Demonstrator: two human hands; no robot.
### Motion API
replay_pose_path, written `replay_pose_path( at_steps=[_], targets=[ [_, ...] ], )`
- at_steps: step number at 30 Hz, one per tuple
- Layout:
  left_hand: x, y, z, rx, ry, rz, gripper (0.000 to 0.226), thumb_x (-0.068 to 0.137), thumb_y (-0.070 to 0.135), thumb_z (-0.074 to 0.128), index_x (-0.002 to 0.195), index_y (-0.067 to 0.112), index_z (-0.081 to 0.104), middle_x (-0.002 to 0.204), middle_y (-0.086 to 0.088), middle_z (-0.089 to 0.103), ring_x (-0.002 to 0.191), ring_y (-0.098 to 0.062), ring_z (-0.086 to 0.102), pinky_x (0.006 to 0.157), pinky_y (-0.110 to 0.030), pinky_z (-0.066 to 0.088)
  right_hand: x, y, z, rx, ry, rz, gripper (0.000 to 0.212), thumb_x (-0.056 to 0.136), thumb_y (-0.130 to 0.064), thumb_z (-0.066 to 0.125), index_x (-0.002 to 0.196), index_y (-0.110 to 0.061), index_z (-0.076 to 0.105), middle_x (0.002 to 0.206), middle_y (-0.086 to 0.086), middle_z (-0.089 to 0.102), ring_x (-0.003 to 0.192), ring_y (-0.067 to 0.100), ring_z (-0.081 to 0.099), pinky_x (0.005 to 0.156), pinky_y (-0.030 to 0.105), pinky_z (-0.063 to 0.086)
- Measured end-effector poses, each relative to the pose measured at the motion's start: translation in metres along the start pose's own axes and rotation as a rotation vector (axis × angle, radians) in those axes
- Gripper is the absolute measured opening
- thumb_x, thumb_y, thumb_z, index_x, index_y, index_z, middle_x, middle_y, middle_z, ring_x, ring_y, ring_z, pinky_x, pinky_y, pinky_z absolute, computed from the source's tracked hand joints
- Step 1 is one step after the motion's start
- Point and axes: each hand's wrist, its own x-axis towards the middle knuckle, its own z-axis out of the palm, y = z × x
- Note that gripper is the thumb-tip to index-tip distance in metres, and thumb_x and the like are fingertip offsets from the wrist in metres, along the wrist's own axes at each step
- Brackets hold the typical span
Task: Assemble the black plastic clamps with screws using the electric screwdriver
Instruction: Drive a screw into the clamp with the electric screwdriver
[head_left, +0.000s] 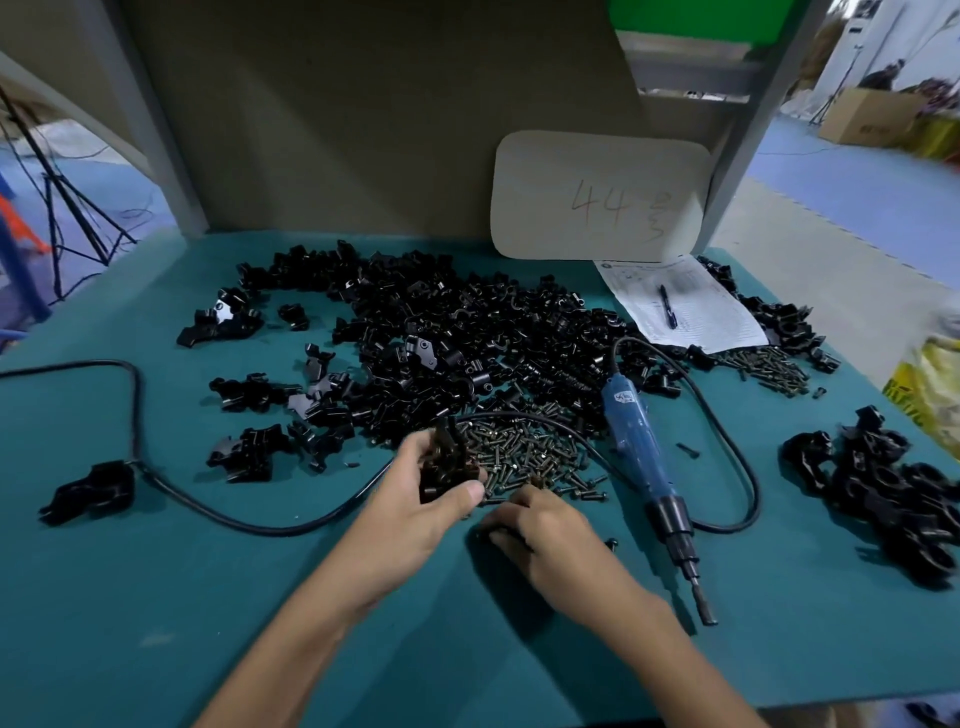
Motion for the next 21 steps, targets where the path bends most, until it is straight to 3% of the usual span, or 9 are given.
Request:
replay_pose_path(
  at_steps=[2, 5, 7, 9, 12, 14, 16, 21],
  targets=[
    [-0.002, 0.004, -0.005, 0.093, 0.019, -0.023, 0.051, 0.08, 0.041, 0.075, 0.118, 0.039, 0.042, 0.111, 0.005, 0.074, 0.103, -0.011, 0.069, 0.096, -0.039, 0.052, -0.002, -0.001, 0.003, -0.04, 0.02, -0.013, 0.025, 0.108, -0.028, 0.049, 0.125, -0.018, 0.064, 0.115, 0.002, 0.054, 0.104, 0.022, 0.051, 0.09, 0.036, 0.046],
    [-0.003, 0.012, -0.007, 0.124, -0.012, 0.018, 0.041, 0.074, 0.046, 0.077, 0.104, 0.043, 0.049, 0.106, 0.001, 0.075, 0.092, -0.015, 0.069, 0.092, -0.048, 0.053, -0.006, -0.003, 0.003, 0.065, 0.08, 0.035, 0.014, 0.107, -0.027, 0.049, 0.115, -0.021, 0.058, 0.11, -0.004, 0.055, 0.097, 0.014, 0.052, 0.086, 0.032, 0.045],
    [-0.004, 0.015, -0.007, 0.113, 0.0, 0.05, 0.035, 0.073, 0.042, 0.083, 0.097, 0.044, 0.059, 0.1, 0.002, 0.076, 0.086, -0.013, 0.07, 0.086, -0.042, 0.057, -0.008, -0.004, -0.005, 0.28, 0.152, 0.128, 0.008, 0.106, -0.023, 0.053, 0.11, -0.03, 0.053, 0.104, -0.014, 0.06, 0.094, 0.003, 0.056, 0.082, 0.026, 0.045],
    [-0.004, 0.016, -0.008, 0.124, 0.024, 0.088, 0.033, 0.075, 0.033, 0.089, 0.099, 0.04, 0.067, 0.095, 0.005, 0.076, 0.085, -0.01, 0.07, 0.079, -0.027, 0.057, -0.012, -0.005, -0.015, 0.465, 0.264, 0.161, 0.024, 0.105, -0.014, 0.053, 0.119, -0.033, 0.057, 0.106, -0.021, 0.063, 0.097, -0.002, 0.059, 0.083, 0.019, 0.046],
    [-0.008, 0.023, -0.008, 0.079, 0.048, 0.122, 0.031, 0.074, 0.026, 0.086, 0.103, 0.029, 0.073, 0.096, 0.001, 0.076, 0.085, -0.008, 0.07, 0.071, -0.016, 0.053, -0.017, -0.009, -0.035, 0.708, 0.4, 0.159, 0.034, 0.105, -0.007, 0.052, 0.123, -0.03, 0.068, 0.097, -0.023, 0.067, 0.094, -0.001, 0.062, 0.085, 0.023, 0.052],
    [-0.01, 0.03, -0.007, 0.06, 0.054, 0.137, 0.034, 0.072, 0.031, 0.085, 0.103, 0.025, 0.073, 0.095, -0.003, 0.076, 0.08, -0.009, 0.069, 0.068, -0.017, 0.054, -0.021, -0.016, -0.047, 0.909, 0.461, 0.124, 0.033, 0.104, -0.006, 0.055, 0.112, -0.032, 0.073, 0.089, -0.01, 0.069, 0.085, 0.007, 0.064, 0.077, 0.027, 0.055],
    [-0.012, 0.034, -0.007, 0.056, 0.056, 0.162, 0.033, 0.071, 0.034, 0.085, 0.101, 0.025, 0.074, 0.092, -0.006, 0.076, 0.076, -0.01, 0.067, 0.068, -0.02, 0.052, -0.022, -0.024, -0.055, 1.051, 0.494, 0.088, 0.027, 0.103, -0.009, 0.058, 0.107, -0.031, 0.074, 0.093, 0.001, 0.073, 0.084, 0.014, 0.067, 0.075, 0.027, 0.057],
    [-0.016, 0.041, -0.004, 0.105, 0.08, 0.23, 0.026, 0.072, 0.038, 0.083, 0.097, 0.037, 0.074, 0.09, -0.009, 0.074, 0.073, -0.016, 0.065, 0.067, -0.029, 0.055, -0.019, -0.039, -0.063, 1.162, 0.544, 0.076, 0.016, 0.096, -0.025, 0.062, 0.106, -0.031, 0.073, 0.104, 0.007, 0.075, 0.097, 0.021, 0.071, 0.081, 0.031, 0.059]
  ],
)
